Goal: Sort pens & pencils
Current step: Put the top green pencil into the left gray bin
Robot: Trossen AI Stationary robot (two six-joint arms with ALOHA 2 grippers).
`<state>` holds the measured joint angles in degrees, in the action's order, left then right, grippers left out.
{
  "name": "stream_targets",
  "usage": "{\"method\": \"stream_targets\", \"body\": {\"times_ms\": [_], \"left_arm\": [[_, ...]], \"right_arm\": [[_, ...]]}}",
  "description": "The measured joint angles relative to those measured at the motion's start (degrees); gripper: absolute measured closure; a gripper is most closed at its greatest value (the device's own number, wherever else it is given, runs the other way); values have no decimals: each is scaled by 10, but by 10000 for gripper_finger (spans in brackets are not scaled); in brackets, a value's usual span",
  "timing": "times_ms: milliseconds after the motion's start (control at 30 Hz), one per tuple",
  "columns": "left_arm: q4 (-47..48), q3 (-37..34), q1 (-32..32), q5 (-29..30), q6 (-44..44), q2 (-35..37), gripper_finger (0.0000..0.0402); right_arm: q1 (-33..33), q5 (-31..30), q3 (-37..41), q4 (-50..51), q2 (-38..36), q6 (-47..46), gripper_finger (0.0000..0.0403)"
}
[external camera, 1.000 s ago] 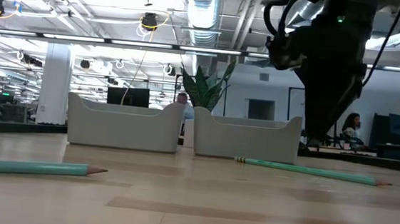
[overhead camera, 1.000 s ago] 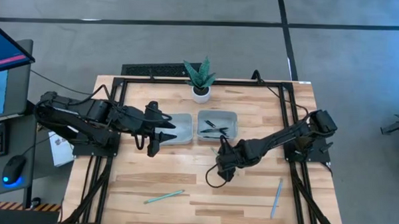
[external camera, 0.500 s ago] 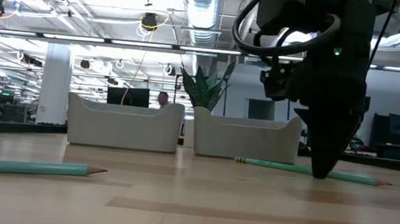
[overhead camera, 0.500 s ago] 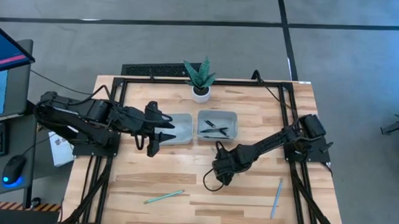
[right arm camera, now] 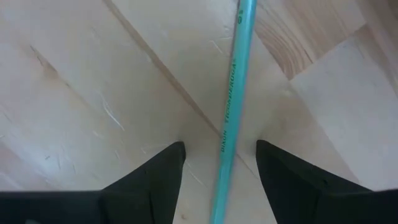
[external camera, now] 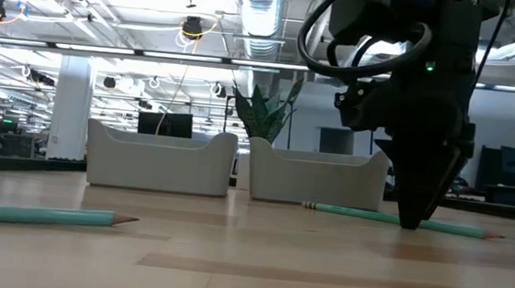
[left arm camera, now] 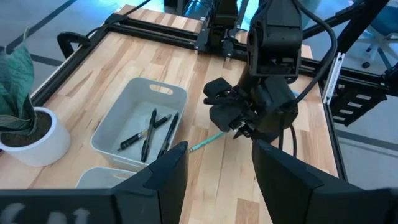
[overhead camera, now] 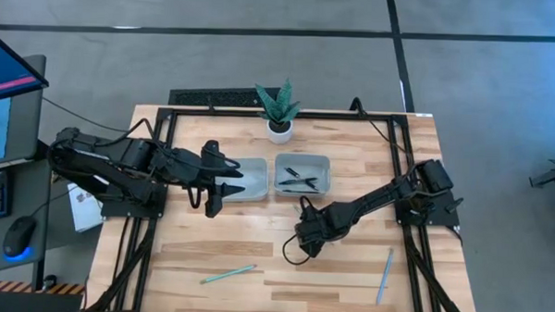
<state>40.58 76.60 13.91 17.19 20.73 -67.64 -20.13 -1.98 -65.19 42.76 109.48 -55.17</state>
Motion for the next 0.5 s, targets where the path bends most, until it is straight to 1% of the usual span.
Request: {"method": "stream_targets", "body": {"times_ms": [500], "left_arm": [[-1,0,0,0,0,0,232]], "right_arm": [[-1,-5,-6,4,1,-7,177]]}}
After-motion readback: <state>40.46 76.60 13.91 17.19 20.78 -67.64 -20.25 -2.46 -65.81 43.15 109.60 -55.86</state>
